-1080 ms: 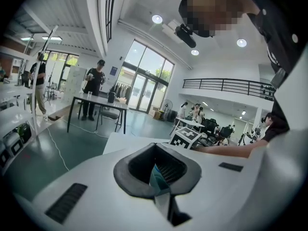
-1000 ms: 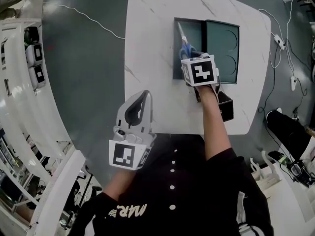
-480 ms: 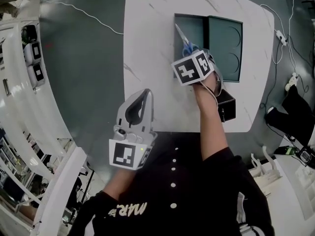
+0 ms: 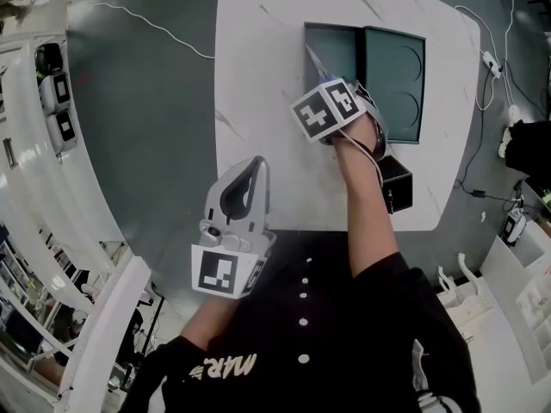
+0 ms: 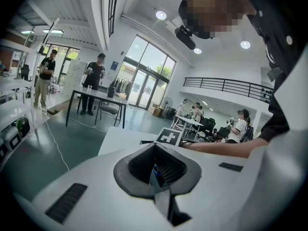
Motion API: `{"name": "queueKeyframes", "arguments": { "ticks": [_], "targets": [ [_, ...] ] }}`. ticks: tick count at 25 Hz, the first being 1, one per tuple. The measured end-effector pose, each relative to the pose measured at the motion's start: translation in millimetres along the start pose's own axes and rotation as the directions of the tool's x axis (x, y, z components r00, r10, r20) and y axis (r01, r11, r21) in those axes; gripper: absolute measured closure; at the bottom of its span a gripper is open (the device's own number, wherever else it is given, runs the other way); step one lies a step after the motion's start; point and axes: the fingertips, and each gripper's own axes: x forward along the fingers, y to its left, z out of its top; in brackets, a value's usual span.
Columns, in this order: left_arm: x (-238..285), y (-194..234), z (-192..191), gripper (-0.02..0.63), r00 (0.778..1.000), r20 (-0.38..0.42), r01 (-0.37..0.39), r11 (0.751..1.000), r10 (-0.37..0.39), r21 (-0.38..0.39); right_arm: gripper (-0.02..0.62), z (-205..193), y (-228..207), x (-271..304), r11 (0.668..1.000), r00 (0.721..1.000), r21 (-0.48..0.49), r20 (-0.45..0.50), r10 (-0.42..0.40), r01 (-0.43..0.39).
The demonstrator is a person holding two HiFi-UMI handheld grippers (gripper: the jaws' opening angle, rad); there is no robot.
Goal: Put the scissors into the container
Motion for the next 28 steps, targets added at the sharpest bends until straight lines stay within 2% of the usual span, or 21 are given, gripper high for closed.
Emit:
{"name": "queueKeyframes", "arguments": {
  "ticks": [6, 11, 15, 20, 23, 25, 28],
  "targets": [
    [-0.4, 5.3, -1.3, 0.58, 1.0, -0.006, -0.009, 1.0, 0.009, -0.003, 0.477, 5.0, -4.0, 4.8, 0.997, 0.998, -0.053, 0.003, -0.065, 0.065],
    [-1.5, 2.2, -3.7, 0.58, 1.0, -0.006, -0.01, 1.0, 0.01, -0.002, 0.464, 4.6, -4.2, 5.2, 0.995, 0.997, -0.07, 0.022, -0.076, 0.077],
    [-2.6, -0.4, -0.8, 0.58, 1.0, 0.002, -0.01, 1.0, 0.01, 0.002, 0.436, 8.2, -8.9, -1.7, 0.991, 0.992, -0.067, 0.063, -0.111, 0.115],
    [-7.8, -5.7, 5.1, 0.58, 1.0, 0.016, -0.008, 1.0, 0.008, 0.016, 0.438, 12.0, -15.7, -24.5, 0.981, 0.973, -0.057, 0.154, -0.173, 0.184],
    [-11.2, -13.1, 13.3, 0.58, 1.0, 0.031, -0.003, 1.0, 0.002, 0.026, 0.487, 12.6, -19.3, -48.6, 0.978, 0.953, -0.033, 0.235, -0.193, 0.206],
    [-11.6, -19.9, 21.8, 0.58, 0.999, 0.05, 0.002, 0.999, -0.004, 0.039, 0.573, 13.2, -25.4, -66.2, 0.975, 0.937, -0.014, 0.283, -0.207, 0.22],
    [-11.9, -34.8, 34.2, 0.58, 0.996, 0.083, 0.009, 0.998, -0.014, 0.059, 0.581, 8.8, -35.4, -84.8, 0.973, 0.92, -0.004, 0.328, -0.215, 0.229]
  ]
}}
